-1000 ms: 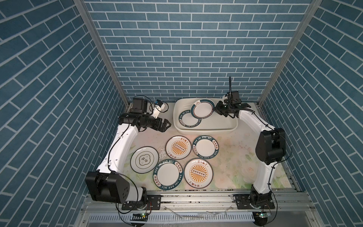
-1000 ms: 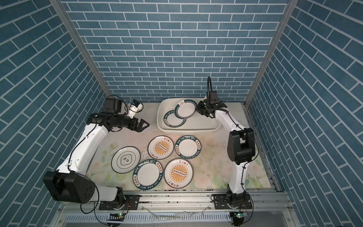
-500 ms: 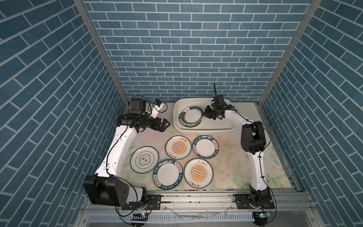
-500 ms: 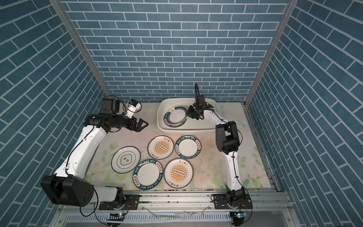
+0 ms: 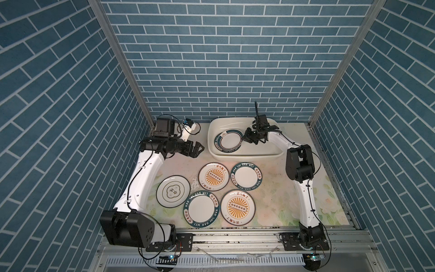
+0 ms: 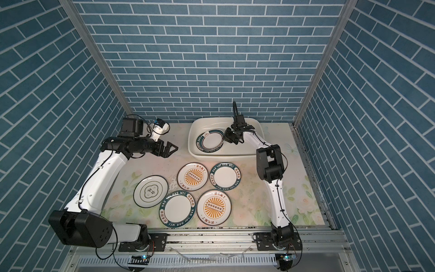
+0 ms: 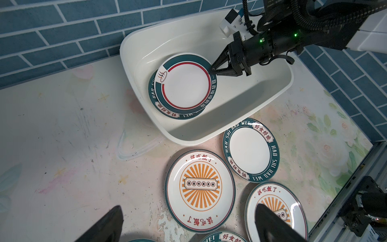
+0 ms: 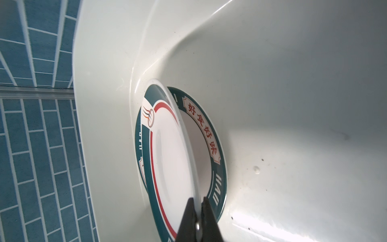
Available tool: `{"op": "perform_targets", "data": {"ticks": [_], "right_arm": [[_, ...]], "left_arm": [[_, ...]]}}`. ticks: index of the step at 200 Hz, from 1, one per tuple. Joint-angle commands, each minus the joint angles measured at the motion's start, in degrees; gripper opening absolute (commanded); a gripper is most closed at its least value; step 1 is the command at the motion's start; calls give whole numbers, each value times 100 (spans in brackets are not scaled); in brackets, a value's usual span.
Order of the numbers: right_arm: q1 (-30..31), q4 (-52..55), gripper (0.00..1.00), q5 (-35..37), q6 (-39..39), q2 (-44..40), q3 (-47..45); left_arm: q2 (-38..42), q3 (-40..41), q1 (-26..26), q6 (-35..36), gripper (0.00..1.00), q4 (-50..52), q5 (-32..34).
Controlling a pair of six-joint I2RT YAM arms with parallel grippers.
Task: Place the plates into the plastic bin on the countertop
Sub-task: Place the plate in the plastic bin.
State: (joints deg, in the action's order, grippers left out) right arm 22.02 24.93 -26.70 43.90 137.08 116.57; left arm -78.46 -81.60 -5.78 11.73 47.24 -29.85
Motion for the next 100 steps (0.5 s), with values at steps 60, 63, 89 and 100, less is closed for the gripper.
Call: {"op": "perform_targets", "data": {"ticks": [60,63,89,100], "right_arm": [[13,72,9,-222,-99,308,357],[13,72,10,-228,-95,312,357],[13,165,12,-247,-114,396,466],[13,196,13,-265,-118,440,521]], "left_arm": [[32,110,33,-21,99,-66,-96],[32,114,33,-21,99,-62,-97],[19,80,33,-27,99,-57,-128],[16,79,33,-36,99,-66,-140]]}}
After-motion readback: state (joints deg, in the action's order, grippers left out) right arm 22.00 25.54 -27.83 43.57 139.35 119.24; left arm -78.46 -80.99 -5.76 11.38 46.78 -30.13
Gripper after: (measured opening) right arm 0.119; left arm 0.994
